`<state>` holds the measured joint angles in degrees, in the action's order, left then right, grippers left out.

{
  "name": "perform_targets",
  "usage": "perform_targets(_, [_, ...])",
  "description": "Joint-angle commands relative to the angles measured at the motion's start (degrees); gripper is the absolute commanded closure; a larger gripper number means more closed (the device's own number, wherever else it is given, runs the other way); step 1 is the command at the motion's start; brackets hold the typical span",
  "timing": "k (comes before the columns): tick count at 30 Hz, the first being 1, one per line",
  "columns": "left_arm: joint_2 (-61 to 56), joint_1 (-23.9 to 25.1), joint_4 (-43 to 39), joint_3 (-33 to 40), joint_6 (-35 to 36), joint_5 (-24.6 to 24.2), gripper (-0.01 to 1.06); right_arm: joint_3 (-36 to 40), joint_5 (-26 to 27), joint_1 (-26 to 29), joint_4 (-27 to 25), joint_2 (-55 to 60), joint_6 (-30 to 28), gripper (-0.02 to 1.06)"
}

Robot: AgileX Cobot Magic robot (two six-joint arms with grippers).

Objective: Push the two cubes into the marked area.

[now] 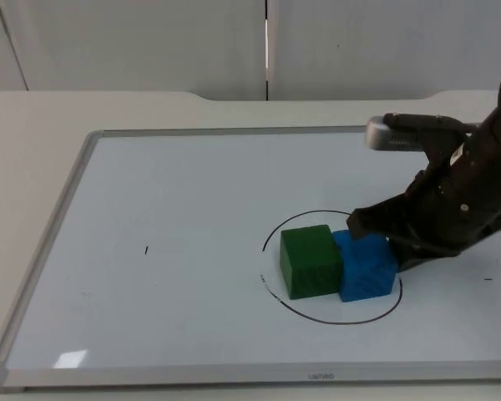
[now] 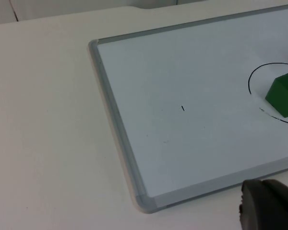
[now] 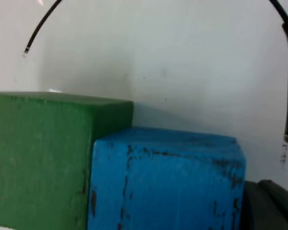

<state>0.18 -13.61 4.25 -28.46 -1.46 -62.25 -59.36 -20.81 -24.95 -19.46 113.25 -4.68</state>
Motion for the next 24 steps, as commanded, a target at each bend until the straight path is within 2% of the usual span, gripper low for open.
perform_targets(1, [-0.18, -0.32, 0.65, 0.25, 0.10, 0.71, 1.05, -0.22, 0.52, -0.25, 2.10, -0.33, -0.29, 1.04])
perform_targets(2, [-0.18, -0.32, 0.65, 0.25, 0.10, 0.71, 1.05, -0.22, 0.52, -0.25, 2.10, -0.33, -0.29, 1.04])
perform_targets(6, [-0.18, -0.32, 0.65, 0.25, 0.10, 0.71, 1.05, -0.22, -0.71, -0.25, 9.22, -2.15, 0.62, 1.04])
perform_targets(7, [-0.18, -0.32, 0.65, 0.25, 0.10, 0.71, 1.05, -0.22, -0.71, -0.25, 9.22, -2.15, 0.62, 1.04])
perform_targets(12, [-0.18, -0.32, 0.65, 0.25, 0.10, 0.71, 1.05, -0.22, -2.52, -0.14, 18.40, -11.84, 3.94, 1.04])
perform_targets(13, [-0.18, -0.32, 0.65, 0.25, 0.10, 0.71, 1.05, -0.22, -2.52, -0.14, 18.40, -11.84, 3.94, 1.04])
perform_targets(24, [-0.18, -0.32, 0.65, 0.25, 0.10, 0.71, 1.05, -0.22, -4.05, -0.25, 19.46, -41.04, 3.94, 1.04])
